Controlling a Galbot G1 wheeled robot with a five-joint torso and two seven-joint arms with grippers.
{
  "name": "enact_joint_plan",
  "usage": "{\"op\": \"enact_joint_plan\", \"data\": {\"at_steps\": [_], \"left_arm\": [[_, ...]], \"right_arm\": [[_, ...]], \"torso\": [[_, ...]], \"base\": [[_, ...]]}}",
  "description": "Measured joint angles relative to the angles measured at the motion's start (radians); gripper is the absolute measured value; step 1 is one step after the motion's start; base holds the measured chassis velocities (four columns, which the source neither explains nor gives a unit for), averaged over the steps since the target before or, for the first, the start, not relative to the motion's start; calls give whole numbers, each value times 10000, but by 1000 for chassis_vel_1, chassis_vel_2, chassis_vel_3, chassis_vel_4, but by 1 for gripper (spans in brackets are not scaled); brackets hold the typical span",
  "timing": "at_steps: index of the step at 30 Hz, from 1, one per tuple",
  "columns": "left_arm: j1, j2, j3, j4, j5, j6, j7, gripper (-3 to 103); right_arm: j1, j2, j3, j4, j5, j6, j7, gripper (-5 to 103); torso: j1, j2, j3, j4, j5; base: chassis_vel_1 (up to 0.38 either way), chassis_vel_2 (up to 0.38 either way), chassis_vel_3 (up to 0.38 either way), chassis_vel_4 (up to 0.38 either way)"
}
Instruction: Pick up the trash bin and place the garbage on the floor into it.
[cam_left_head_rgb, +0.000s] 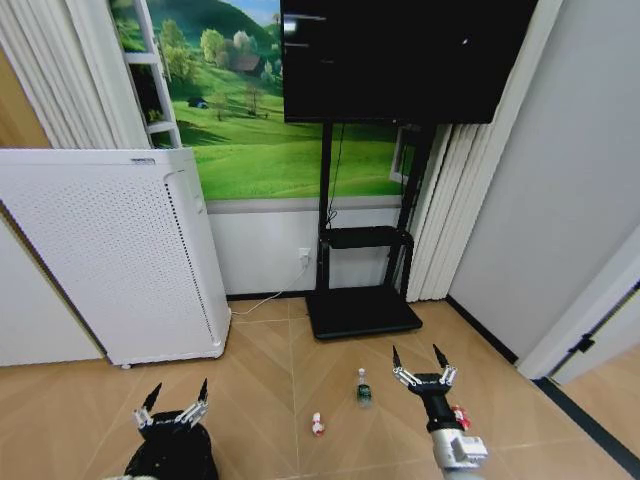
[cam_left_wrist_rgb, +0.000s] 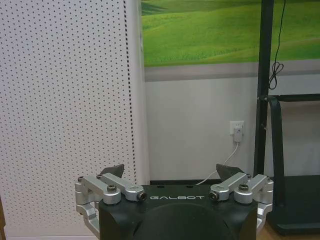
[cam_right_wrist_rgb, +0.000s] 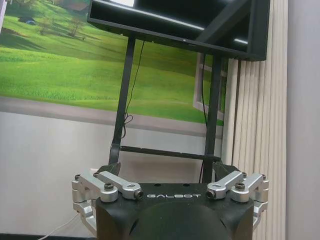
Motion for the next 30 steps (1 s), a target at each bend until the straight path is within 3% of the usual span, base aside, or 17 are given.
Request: {"op": "enact_joint_plan", "data": {"at_steps": [8, 16, 30], "left_arm": [[6, 0, 1, -25, -1, 10, -8, 100], [23, 0, 25, -52, -12, 2, -34, 100], [94, 0, -3, -120, 20, 1, -31, 100]], "right_arm": [[-6, 12, 33, -6, -356, -281, 457, 100], [119, 64, -57, -85, -106, -273, 976, 100], [165, 42, -65, -188, 17, -52, 767, 100]], "torso": [[-95, -331, -236, 0, 0], [-193, -659, -464, 0, 0], [-331, -1164, -829, 0, 0]], "base": [[0, 0, 0, 0], [0, 0, 0, 0], [0, 0, 0, 0]]}}
